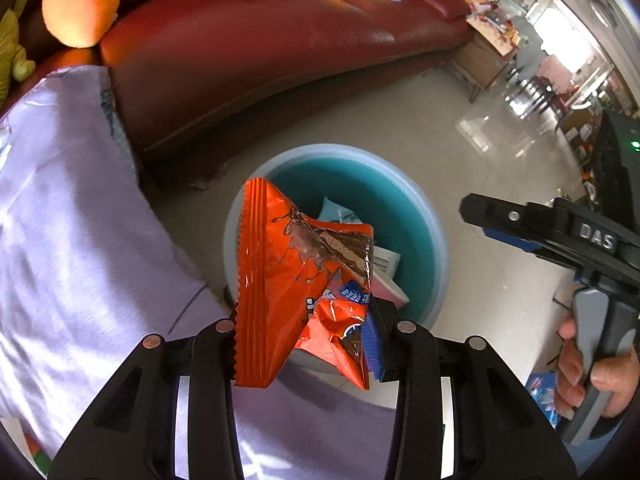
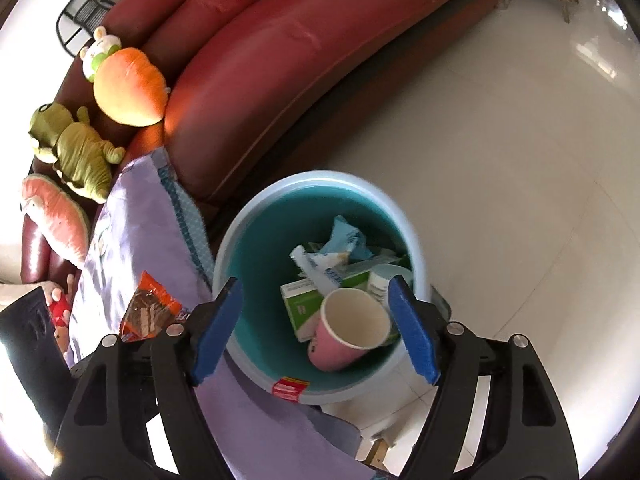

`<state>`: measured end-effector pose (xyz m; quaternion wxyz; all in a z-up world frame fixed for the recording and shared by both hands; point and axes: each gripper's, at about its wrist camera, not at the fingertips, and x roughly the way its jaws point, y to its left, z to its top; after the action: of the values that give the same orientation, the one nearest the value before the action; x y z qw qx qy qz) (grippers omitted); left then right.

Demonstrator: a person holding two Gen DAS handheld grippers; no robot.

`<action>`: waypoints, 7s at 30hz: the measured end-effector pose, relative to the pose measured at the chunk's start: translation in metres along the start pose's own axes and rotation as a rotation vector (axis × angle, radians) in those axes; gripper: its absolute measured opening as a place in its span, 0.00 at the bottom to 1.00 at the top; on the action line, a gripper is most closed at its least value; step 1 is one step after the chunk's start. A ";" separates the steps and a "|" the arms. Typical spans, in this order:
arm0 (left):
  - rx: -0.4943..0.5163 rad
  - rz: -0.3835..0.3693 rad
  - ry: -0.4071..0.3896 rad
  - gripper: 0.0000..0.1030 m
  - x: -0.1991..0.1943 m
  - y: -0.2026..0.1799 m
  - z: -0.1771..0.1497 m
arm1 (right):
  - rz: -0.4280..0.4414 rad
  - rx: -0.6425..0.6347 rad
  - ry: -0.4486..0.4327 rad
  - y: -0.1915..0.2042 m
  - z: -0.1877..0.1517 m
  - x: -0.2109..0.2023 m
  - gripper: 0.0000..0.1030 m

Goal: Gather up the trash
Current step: 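Carry both packets over the teal bucket and open both grippers, then move both grippers back toward the table, then grasp the white paper towel with the right gripper while the left gripper grasps the yellow snack bag, then lift the paper towel and snack bag and carry them toward the teal bucket, then open the right gripper over the bucket while the left gripper releases the snack bag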

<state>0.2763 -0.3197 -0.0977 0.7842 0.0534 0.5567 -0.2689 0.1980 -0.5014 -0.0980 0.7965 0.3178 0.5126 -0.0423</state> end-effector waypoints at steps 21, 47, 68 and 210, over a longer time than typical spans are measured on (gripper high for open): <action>-0.060 -0.002 -0.017 0.87 -0.010 0.012 -0.021 | -0.034 -0.012 0.026 0.006 -0.015 -0.005 0.73; -0.167 0.027 -0.129 0.89 -0.121 0.097 -0.114 | -0.031 -0.168 0.048 0.123 -0.103 -0.028 0.75; -0.430 0.158 -0.280 0.89 -0.237 0.257 -0.234 | -0.006 -0.491 0.168 0.298 -0.189 0.013 0.75; -0.096 0.009 -0.112 0.14 -0.053 0.029 -0.011 | 0.001 -0.107 0.010 0.022 -0.015 0.028 0.12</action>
<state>0.2685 -0.2713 -0.0606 0.8169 0.0033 0.5241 -0.2407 0.2077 -0.4681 -0.1154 0.8098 0.2752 0.5180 -0.0130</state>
